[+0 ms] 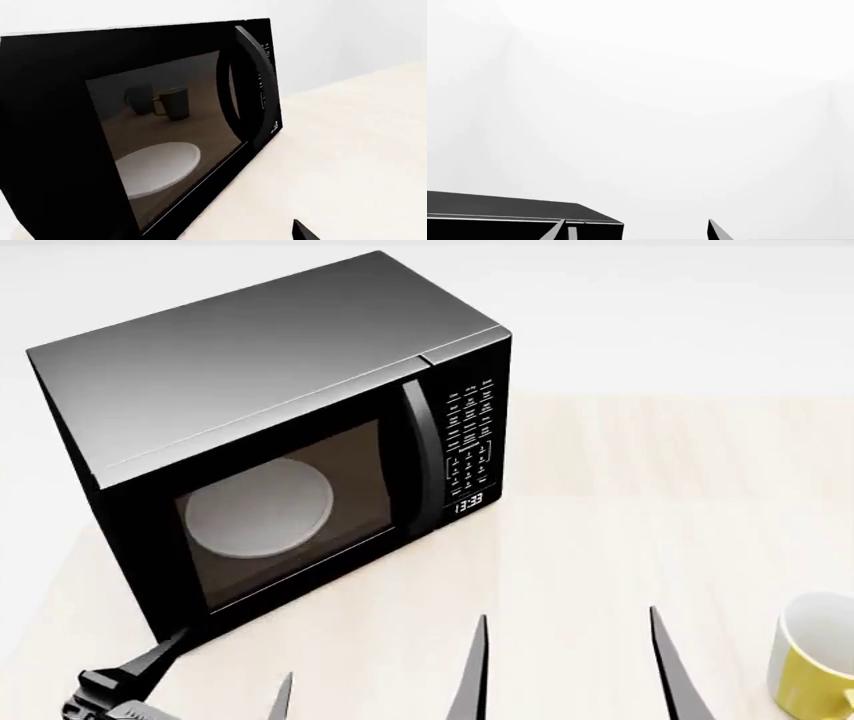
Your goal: Close the microwave.
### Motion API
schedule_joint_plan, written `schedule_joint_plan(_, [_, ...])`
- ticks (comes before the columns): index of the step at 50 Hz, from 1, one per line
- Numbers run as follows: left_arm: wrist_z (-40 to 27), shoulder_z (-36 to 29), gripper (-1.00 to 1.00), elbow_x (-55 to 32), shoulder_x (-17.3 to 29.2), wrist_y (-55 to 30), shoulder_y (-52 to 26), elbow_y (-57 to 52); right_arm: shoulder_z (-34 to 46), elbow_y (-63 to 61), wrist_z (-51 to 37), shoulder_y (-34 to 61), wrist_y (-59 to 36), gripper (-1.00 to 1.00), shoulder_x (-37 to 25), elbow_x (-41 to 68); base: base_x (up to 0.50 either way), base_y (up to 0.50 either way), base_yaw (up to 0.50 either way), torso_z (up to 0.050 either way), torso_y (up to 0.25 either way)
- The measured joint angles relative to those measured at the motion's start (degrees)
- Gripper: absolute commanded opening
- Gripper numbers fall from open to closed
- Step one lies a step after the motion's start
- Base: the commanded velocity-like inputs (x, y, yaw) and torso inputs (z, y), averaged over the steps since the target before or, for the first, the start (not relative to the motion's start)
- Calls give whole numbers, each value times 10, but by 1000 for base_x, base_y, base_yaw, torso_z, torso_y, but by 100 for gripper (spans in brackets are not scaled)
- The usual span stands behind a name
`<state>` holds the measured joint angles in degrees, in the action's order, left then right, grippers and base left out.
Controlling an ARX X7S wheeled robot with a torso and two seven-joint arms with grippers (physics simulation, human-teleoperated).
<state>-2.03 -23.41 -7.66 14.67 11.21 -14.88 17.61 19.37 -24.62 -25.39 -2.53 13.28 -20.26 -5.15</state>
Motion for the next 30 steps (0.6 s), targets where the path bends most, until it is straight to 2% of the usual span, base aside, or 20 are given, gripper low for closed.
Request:
schedule_joint_plan(7, [-13,-4,100,-6,16,-28,74,-88,5,15,2,5,2,100,2,4,0,0,0,0,0])
schedule_joint_plan(17, [-36,7,100,-14,32,-45,129,-162,14,58,7,16,6,100,6,16,0,0,0,0,0])
schedule_joint_plan(25, [-85,74,100,-41,56,-51,166,-212,8,101,10,20,-3,100,4,40,0,0,0,0,0])
schedule_joint_plan(30, [-136,144,100,-49,70,-31,193,-246,-42,108,-20,27,-23,100,-6,61,0,0,0,0,0])
